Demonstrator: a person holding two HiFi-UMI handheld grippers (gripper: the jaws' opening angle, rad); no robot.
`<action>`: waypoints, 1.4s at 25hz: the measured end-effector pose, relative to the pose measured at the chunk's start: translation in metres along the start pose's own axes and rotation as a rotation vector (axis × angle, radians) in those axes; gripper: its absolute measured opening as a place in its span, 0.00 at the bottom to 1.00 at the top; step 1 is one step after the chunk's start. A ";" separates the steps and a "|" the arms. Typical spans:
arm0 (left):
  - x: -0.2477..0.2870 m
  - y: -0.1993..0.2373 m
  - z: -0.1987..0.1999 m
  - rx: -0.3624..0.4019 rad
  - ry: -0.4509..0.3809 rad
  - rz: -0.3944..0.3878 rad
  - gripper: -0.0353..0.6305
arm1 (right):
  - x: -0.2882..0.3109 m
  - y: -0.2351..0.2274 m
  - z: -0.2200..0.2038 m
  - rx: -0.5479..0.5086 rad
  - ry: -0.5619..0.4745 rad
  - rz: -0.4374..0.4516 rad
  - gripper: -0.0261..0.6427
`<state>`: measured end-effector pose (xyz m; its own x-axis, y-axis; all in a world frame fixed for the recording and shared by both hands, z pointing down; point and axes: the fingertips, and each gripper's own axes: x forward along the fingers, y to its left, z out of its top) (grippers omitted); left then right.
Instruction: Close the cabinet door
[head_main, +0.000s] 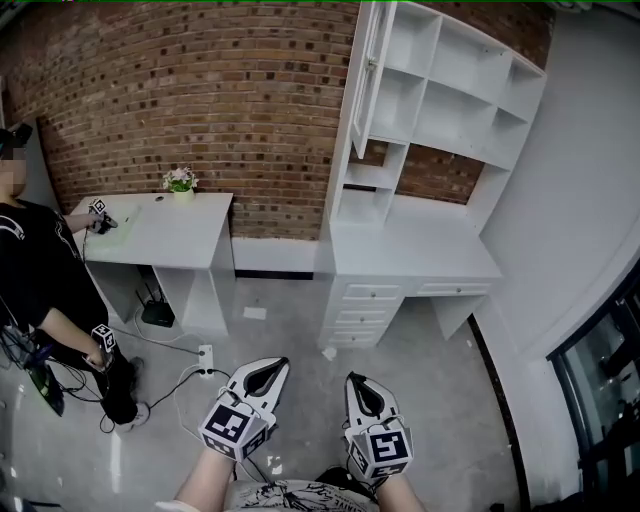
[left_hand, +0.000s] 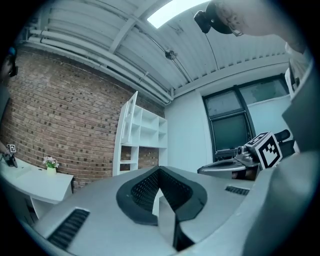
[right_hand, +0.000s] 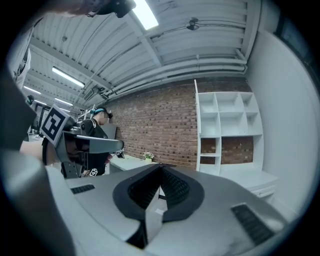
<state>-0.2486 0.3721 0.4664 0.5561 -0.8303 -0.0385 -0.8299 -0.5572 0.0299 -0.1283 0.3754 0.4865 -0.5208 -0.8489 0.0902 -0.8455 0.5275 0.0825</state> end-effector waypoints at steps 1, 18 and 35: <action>0.004 0.001 0.000 -0.004 0.000 -0.001 0.07 | 0.004 -0.003 -0.001 -0.003 0.004 0.003 0.05; 0.211 0.036 0.012 0.047 -0.032 0.112 0.07 | 0.141 -0.171 0.007 -0.065 -0.036 0.172 0.05; 0.391 0.094 0.007 0.029 0.006 0.239 0.07 | 0.269 -0.359 0.028 -0.106 -0.081 0.164 0.05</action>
<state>-0.1094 -0.0048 0.4468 0.3441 -0.9385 -0.0283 -0.9388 -0.3445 0.0088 0.0317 -0.0431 0.4530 -0.6615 -0.7493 0.0309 -0.7341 0.6554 0.1776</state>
